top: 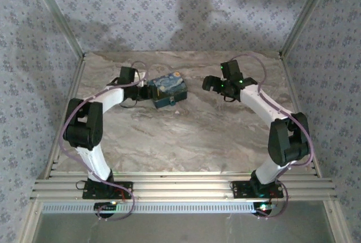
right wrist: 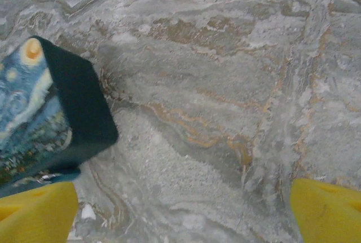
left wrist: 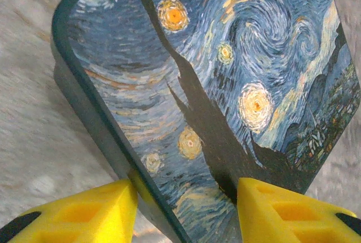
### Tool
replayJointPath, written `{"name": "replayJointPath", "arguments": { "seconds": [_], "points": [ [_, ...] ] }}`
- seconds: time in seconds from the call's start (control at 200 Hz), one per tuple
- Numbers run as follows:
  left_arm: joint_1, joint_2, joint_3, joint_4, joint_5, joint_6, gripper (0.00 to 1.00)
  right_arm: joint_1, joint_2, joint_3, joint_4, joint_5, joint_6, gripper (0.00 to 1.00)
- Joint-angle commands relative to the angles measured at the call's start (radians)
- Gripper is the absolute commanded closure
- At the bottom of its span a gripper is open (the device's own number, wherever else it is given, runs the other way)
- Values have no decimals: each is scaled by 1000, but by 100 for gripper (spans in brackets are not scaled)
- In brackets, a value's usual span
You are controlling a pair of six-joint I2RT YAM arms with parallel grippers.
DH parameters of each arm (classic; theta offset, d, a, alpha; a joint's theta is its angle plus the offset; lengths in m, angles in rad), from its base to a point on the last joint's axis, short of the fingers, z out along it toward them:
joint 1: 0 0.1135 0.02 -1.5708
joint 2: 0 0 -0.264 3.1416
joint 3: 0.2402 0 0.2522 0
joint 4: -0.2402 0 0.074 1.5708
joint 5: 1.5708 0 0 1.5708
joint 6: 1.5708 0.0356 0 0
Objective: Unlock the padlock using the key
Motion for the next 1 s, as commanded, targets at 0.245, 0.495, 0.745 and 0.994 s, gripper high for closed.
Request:
{"name": "replayJointPath", "arguments": {
  "seconds": [0.245,0.495,0.745,0.994],
  "points": [
    [-36,-120,51,-158,-114,74,42,57,-27,-34,40,-70,74,7],
    [8,-192,-79,44,73,-201,39,97,124,70,70,-119,72,16],
    [-9,-136,-144,150,140,-299,44,108,380,272,24,-241,63,28],
    [-18,3,-49,173,191,-306,53,122,446,302,38,-286,66,53]
  ]
}}
